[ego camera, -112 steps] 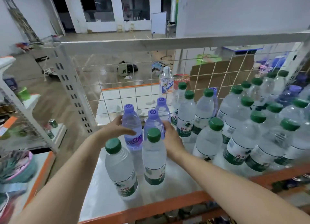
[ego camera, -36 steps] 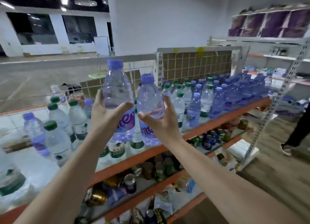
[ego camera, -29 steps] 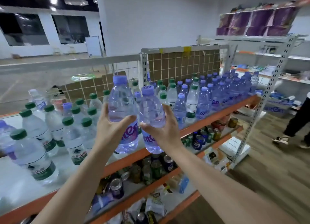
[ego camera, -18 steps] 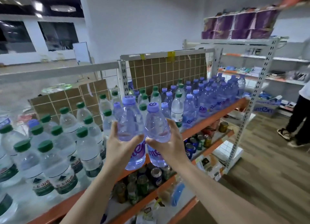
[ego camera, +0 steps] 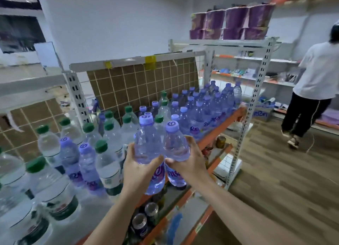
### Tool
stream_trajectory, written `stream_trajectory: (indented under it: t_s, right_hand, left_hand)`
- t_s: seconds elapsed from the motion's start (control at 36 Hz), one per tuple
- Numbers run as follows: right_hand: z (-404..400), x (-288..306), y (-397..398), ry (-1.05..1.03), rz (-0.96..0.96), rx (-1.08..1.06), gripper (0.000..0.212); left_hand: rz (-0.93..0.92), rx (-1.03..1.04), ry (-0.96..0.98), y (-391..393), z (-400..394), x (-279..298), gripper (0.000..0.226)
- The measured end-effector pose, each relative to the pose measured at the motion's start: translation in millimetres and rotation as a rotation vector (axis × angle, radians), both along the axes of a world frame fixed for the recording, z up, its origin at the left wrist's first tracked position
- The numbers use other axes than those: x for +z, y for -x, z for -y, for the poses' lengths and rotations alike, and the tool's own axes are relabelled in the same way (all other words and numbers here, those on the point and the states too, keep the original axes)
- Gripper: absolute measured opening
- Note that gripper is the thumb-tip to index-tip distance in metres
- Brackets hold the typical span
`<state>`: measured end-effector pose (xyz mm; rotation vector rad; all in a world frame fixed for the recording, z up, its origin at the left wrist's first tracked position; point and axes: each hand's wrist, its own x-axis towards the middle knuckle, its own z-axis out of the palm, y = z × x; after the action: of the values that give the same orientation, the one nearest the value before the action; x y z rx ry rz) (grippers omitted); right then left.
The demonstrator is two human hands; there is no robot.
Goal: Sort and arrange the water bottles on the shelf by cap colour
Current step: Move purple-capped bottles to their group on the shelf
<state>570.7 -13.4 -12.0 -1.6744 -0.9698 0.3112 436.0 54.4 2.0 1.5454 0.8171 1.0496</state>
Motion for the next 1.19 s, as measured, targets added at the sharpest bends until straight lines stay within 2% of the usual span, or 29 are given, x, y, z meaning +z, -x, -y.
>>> stream_trajectory:
  t_s: [0.08, 0.25, 0.33, 0.56, 0.67, 0.78, 0.97, 1.19]
  right_hand:
    - [-1.3, 0.7, -27.5, 0.024, 0.025, 0.011, 0.068]
    - [-17.1, -10.1, -77.7, 0.037, 0.027, -0.04, 0.068]
    - [-24.8, -14.4, -107.0, 0.038, 0.017, -0.058, 0.062]
    - [-49.2, -27.7, -192.4, 0.149, 0.041, -0.043, 0.05]
    - [-64.6, -33.3, -227.8, 0.159, 0.045, 0.05, 0.053]
    - [-78.0, -38.1, -248.2, 0.148, 0.045, 0.13, 0.063]
    - [-100.5, -51.1, -262.0, 0.134, 0.028, 0.166, 0.066]
    - [-109.4, -55.4, -266.6, 0.09, 0.101, 0.143, 0.073]
  left_hand:
    - [0.019, -0.025, -0.01, -25.2, -1.0, -0.6, 0.046]
    - [-0.004, -0.041, 0.015, -63.6, -7.7, -13.4, 0.051]
    - [-0.038, -0.012, -0.009, -84.0, -9.8, -19.1, 0.046]
    - [-0.097, 0.144, 0.037, -158.2, -9.4, -34.2, 0.055]
    - [-0.07, 0.202, 0.06, -191.2, -7.9, -35.7, 0.071]
    - [-0.098, 0.283, 0.043, -204.7, -6.0, -42.8, 0.056]
    - [-0.068, 0.367, 0.158, -210.0, -5.0, -58.9, 0.073]
    - [-0.053, 0.41, 0.185, -216.3, -10.2, -62.2, 0.071]
